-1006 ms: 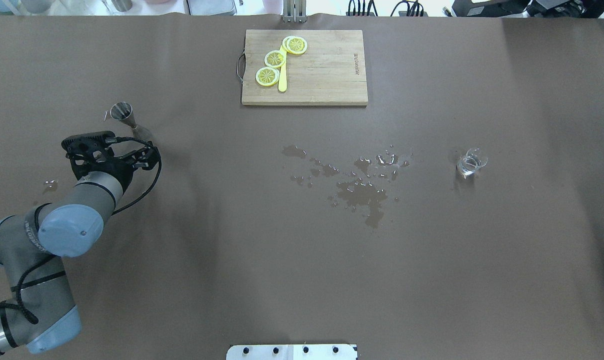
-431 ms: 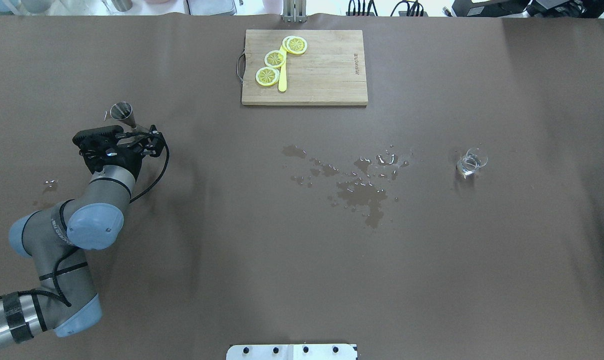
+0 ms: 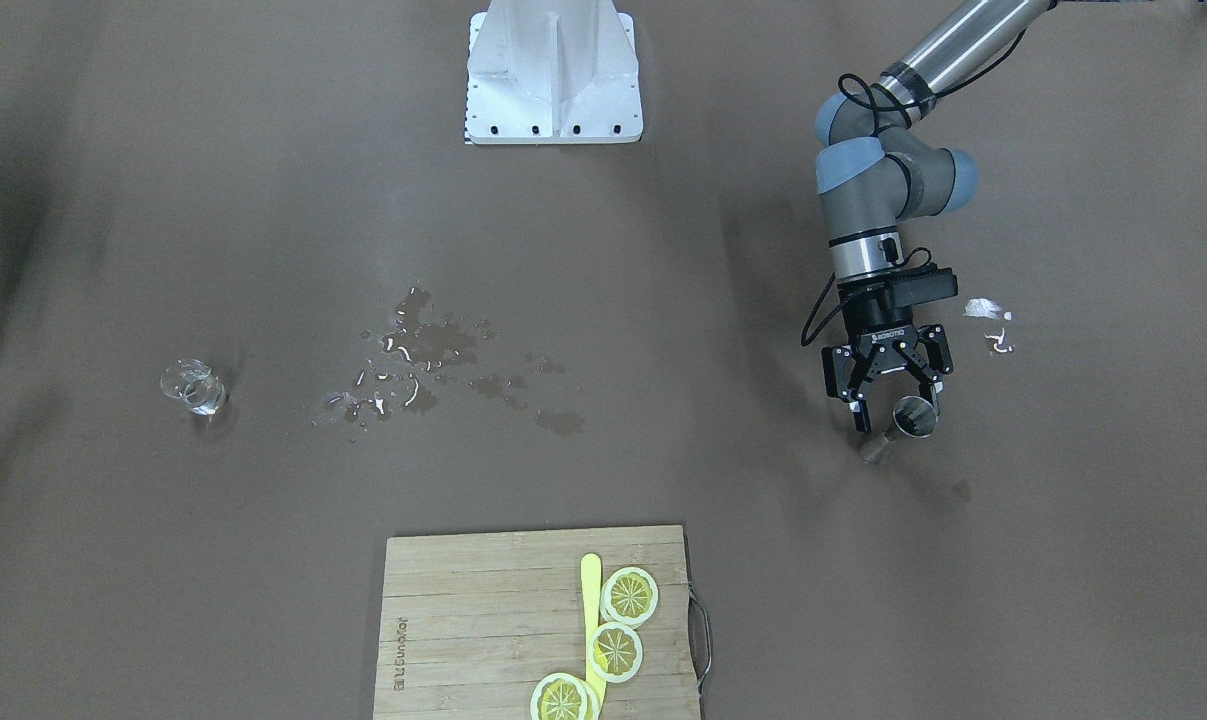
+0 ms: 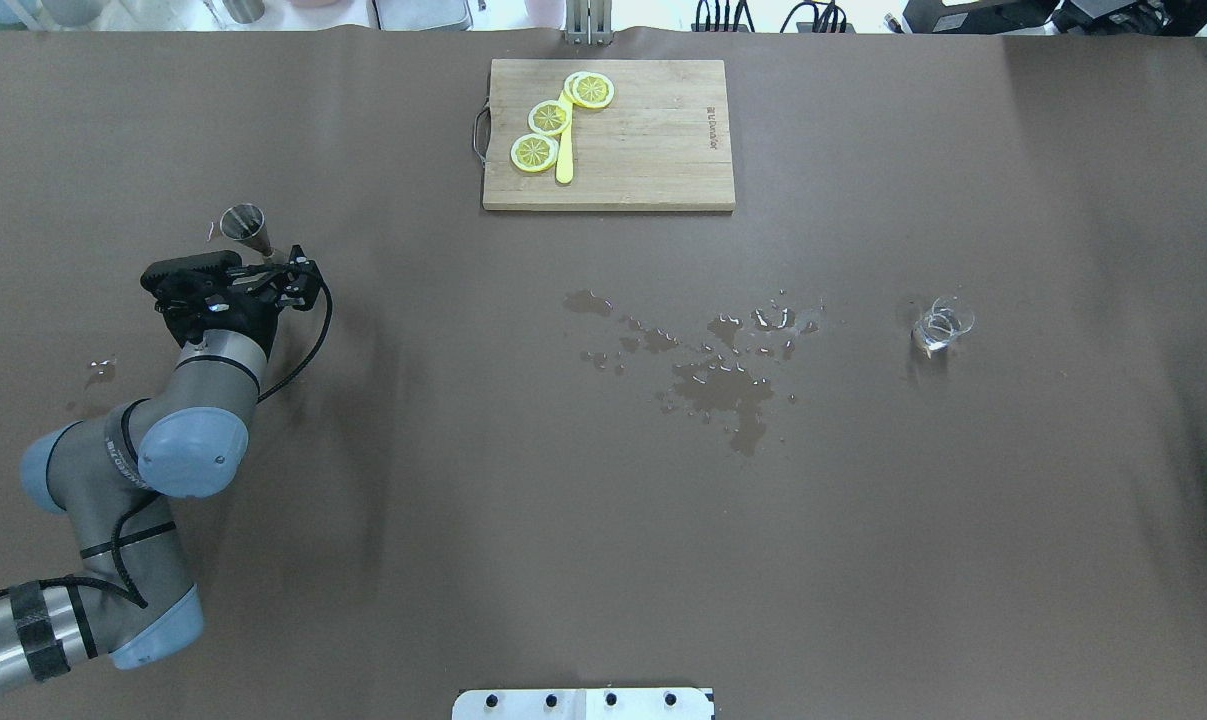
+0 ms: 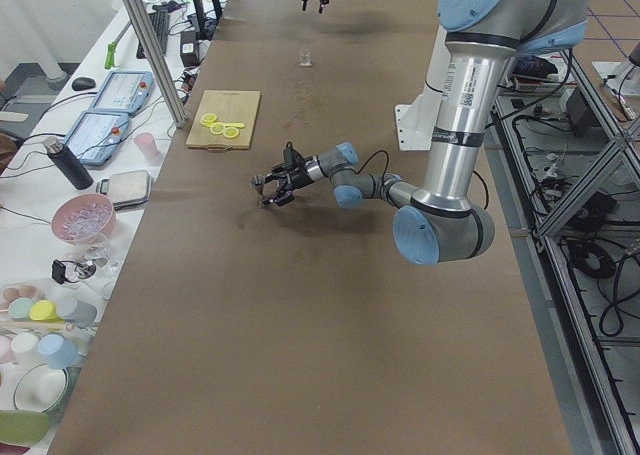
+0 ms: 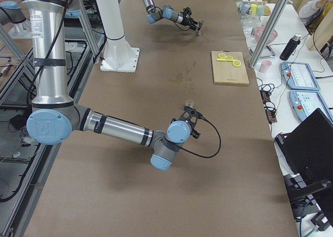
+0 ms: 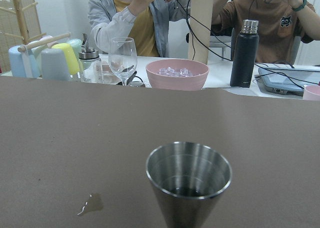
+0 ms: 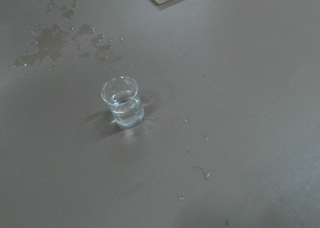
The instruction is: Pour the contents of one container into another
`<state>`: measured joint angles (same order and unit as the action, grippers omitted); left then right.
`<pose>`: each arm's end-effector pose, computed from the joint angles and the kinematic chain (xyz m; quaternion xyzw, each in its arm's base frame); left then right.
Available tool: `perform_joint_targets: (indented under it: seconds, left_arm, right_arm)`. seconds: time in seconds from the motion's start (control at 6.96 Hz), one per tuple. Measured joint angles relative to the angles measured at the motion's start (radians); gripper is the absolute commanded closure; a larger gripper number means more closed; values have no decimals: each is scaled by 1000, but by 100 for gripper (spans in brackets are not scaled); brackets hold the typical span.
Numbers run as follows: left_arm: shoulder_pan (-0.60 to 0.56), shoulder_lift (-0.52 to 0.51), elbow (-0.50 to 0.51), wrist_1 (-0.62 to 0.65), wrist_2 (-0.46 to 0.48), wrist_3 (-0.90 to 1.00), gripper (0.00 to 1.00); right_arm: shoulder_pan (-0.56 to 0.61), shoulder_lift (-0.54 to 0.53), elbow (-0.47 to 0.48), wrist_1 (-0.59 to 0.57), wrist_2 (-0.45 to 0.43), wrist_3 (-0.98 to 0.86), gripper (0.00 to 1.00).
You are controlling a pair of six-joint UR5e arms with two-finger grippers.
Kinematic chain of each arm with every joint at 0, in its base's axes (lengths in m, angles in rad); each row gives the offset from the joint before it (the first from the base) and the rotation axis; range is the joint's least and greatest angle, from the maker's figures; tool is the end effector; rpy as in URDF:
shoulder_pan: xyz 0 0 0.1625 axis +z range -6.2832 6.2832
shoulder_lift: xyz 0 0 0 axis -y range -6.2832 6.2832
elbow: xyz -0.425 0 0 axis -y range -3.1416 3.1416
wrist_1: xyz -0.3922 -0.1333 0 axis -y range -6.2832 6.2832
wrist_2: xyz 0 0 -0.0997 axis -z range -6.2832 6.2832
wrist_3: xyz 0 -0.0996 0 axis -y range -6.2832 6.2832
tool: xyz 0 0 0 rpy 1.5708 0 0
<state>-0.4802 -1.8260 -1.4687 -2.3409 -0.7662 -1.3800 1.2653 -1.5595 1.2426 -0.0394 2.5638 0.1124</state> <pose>0.4464 -0.4637 0.4761 0.4659 0.2716 -0.2914 0.7901 -0.0918 -0.4568 0.6352 0.4097 -0.4868 -0.3402 0.6925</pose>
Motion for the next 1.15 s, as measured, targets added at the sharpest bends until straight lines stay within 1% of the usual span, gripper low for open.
perform_joint_targets:
  seconds: [0.14, 0.43, 0.58, 0.72, 0.86, 1.15]
  left_arm:
    - [-2, -11, 18, -1, 8, 0, 14]
    - [-3, -20, 34, -1, 26, -1, 24]
    - [-3, -21, 37, -1, 29, -1, 25]
    - [-4, -23, 41, -1, 30, -1, 36]
    - [-4, -28, 50, -1, 42, -2, 41]
    - [-3, -40, 73, 1, 75, -2, 42]
  right_arm:
    - [-49, 12, -1, 81, -53, 55, 0]
    - [-93, 42, -7, 177, -92, 84, 0]
    - [-99, 58, -20, 196, -95, 83, 0]
    - [-100, 77, -48, 221, -98, 80, 0]
    - [-101, 94, -75, 248, -100, 78, 0]
    - [-101, 109, -82, 258, -91, 58, 0]
